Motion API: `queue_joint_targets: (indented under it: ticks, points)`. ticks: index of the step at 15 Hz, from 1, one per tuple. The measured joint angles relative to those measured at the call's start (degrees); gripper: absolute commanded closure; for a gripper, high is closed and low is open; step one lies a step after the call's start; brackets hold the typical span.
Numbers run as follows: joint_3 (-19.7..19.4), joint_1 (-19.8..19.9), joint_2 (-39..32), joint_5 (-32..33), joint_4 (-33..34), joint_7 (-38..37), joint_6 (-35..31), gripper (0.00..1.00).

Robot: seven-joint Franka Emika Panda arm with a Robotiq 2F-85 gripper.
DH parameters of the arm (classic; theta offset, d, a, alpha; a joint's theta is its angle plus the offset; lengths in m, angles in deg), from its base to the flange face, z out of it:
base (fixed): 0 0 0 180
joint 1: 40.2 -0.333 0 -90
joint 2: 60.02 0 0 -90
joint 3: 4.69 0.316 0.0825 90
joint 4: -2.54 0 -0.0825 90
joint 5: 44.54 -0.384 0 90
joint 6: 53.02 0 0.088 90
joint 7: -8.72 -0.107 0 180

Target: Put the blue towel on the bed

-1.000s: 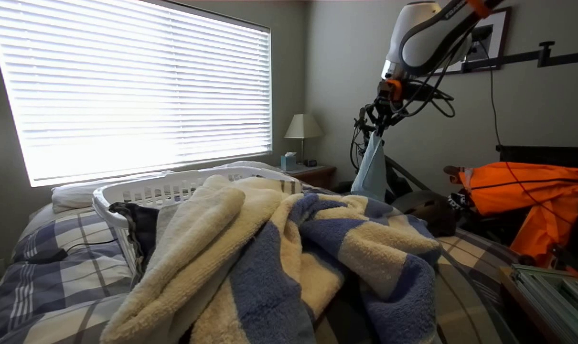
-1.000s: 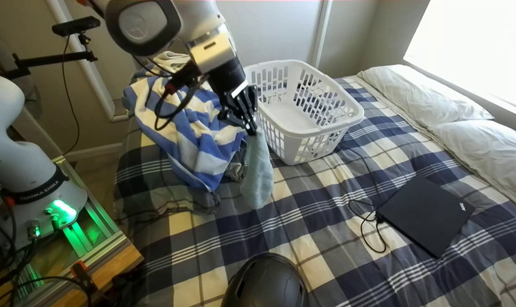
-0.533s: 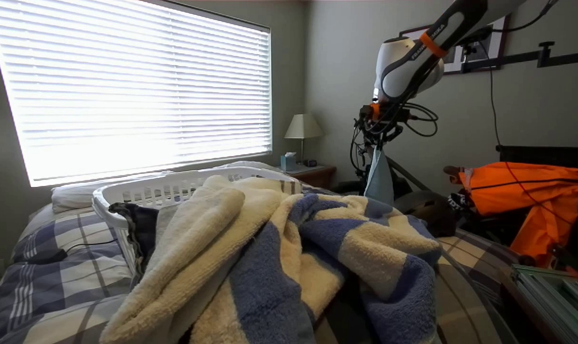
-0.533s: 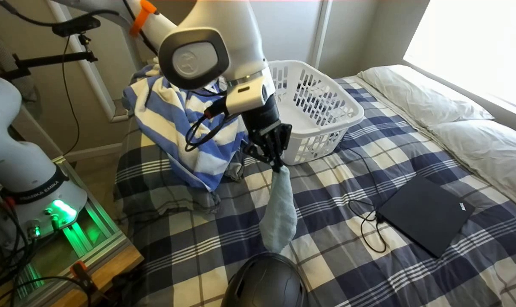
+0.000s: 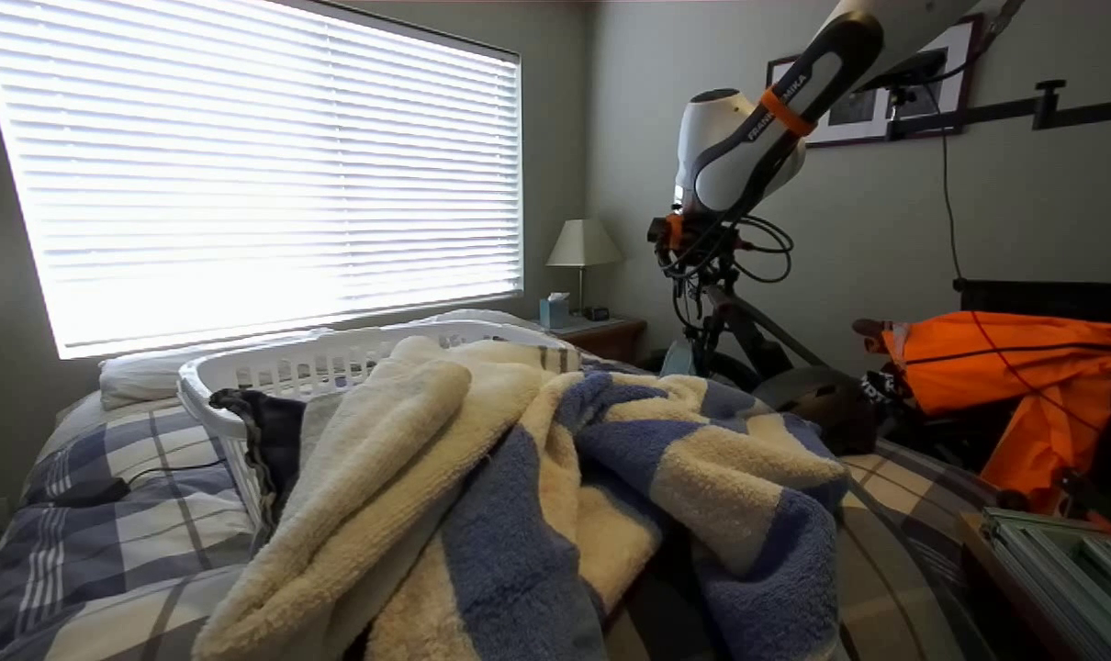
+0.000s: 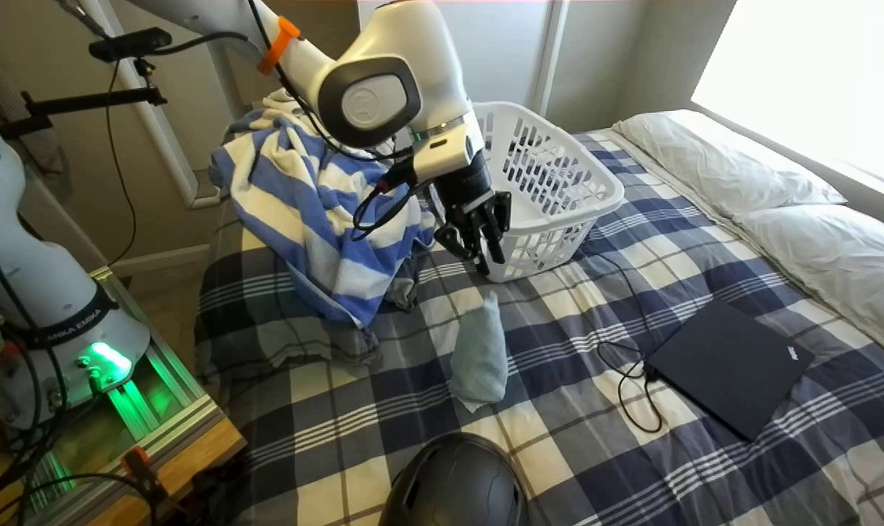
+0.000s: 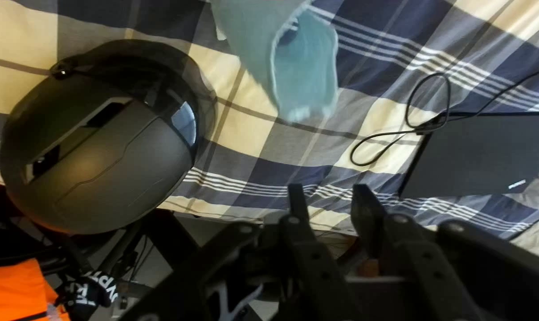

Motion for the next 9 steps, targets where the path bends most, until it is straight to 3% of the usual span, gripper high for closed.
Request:
queue_joint_targets:
  ticks: [5, 7, 9]
  points:
    - [1.5, -2.9, 0.6, -5.1, -0.5, 3.0, 0.0, 0.02]
    - [2.6, -3.0, 1.8, -8.3, -0.9, 7.3, 2.2, 0.0]
    - [2.9, -3.3, 3.6, -8.5, -1.5, 12.3, 8.7, 0.0]
